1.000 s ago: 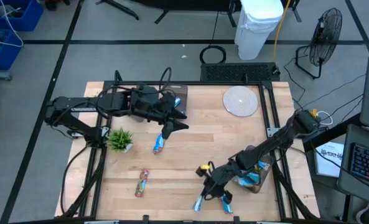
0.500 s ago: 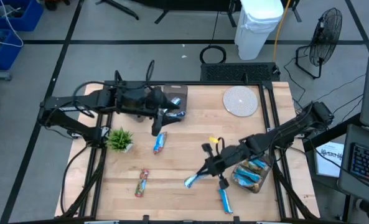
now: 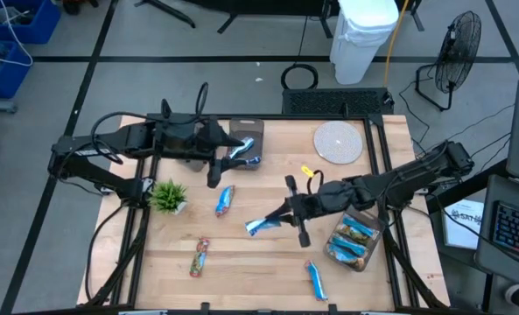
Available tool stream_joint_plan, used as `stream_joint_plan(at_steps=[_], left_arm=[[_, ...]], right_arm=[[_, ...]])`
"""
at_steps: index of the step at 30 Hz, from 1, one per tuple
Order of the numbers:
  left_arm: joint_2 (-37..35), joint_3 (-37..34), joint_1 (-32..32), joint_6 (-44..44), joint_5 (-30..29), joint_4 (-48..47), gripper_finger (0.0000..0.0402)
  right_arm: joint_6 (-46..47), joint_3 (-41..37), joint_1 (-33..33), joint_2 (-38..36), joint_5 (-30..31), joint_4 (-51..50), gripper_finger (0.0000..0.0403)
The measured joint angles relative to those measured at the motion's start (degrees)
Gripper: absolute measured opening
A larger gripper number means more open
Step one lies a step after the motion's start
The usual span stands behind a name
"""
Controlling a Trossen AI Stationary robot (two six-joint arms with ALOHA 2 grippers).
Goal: Pick and place Granola Bars by type
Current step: Put the blue granola bar into the top right black transparent bin
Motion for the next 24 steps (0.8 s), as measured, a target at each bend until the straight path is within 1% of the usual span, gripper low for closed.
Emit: stream_joint_plan(at_steps=[3, 9, 15, 24], left_arm=[[-0.56, -0.02, 0.00, -0.23, -1.25, -1.01, 0.0253], [-0.61, 0.02, 0.00, -1.22, -2.74, 0.27, 0.0253], [-0.45, 0.00, 0.00, -0.82, -2.54, 0.37, 0.0253], [-0.49, 0.00, -1.35, -1.34, 7.60, 0.39, 0.0253]], right_arm=[[-0.22, 2.10, -0.30, 0.09, 1.73, 0.02, 0.0000], [-1.75, 6.75, -0.57, 0.03, 5.64, 0.16, 0.0000], [-1.73, 11.41, -2.21, 0.04, 5.89, 0.16, 0.0000], [-1.73, 15.64, -5.22, 0.04, 5.63, 0.06, 0.0000]])
